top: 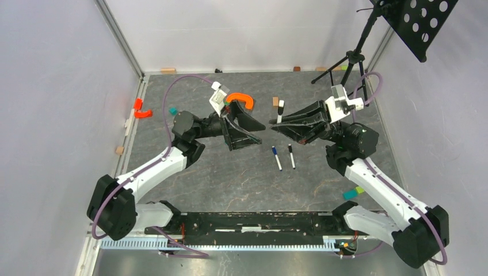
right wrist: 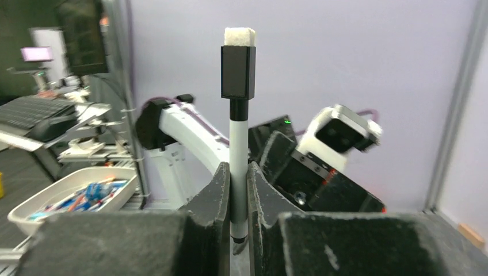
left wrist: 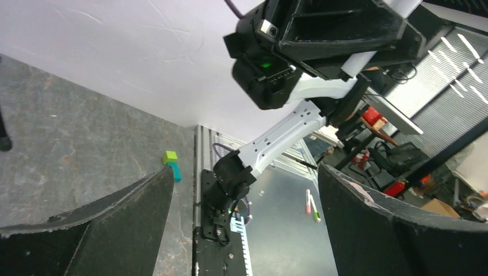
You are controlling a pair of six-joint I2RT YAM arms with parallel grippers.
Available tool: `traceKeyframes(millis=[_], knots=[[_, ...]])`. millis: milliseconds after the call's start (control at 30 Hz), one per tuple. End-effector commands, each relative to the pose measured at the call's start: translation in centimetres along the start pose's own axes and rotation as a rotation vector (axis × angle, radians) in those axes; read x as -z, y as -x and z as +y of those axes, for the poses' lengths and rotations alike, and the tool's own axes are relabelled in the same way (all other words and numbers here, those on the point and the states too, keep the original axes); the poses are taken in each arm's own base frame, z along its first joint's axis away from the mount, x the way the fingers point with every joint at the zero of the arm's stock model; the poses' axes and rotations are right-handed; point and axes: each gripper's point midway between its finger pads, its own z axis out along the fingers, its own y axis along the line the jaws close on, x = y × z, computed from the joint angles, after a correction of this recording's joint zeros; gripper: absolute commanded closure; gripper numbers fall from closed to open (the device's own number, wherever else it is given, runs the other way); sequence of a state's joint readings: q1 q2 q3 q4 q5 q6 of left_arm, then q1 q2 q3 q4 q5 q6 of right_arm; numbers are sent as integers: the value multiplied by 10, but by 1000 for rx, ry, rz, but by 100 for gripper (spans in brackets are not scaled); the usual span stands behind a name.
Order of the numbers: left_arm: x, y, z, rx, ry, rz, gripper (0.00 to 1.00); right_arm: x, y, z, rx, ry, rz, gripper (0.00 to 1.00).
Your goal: Insert the pens into the pen caps
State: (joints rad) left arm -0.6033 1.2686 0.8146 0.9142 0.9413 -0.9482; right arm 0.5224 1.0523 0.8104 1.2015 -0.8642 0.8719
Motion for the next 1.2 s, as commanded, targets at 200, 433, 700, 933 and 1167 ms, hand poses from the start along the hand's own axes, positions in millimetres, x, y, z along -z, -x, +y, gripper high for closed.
traceKeyframes(millis=[200,433,700,933,1167], knots=[[30,31,47,-148,379,-154,2,87,-64,-104,-36,-782,225,100],[36,34,62,-138,454,-186,9,97,-119,-86,-113,-772,321,100],[39,28,81,-104,521,-175,18,92,-156,-76,-132,-785,393,100],[30,22,82,-50,481,-143,26,79,-161,-76,-131,-762,414,100],[30,21,83,-46,485,-143,36,75,-165,-78,-124,-768,428,100]])
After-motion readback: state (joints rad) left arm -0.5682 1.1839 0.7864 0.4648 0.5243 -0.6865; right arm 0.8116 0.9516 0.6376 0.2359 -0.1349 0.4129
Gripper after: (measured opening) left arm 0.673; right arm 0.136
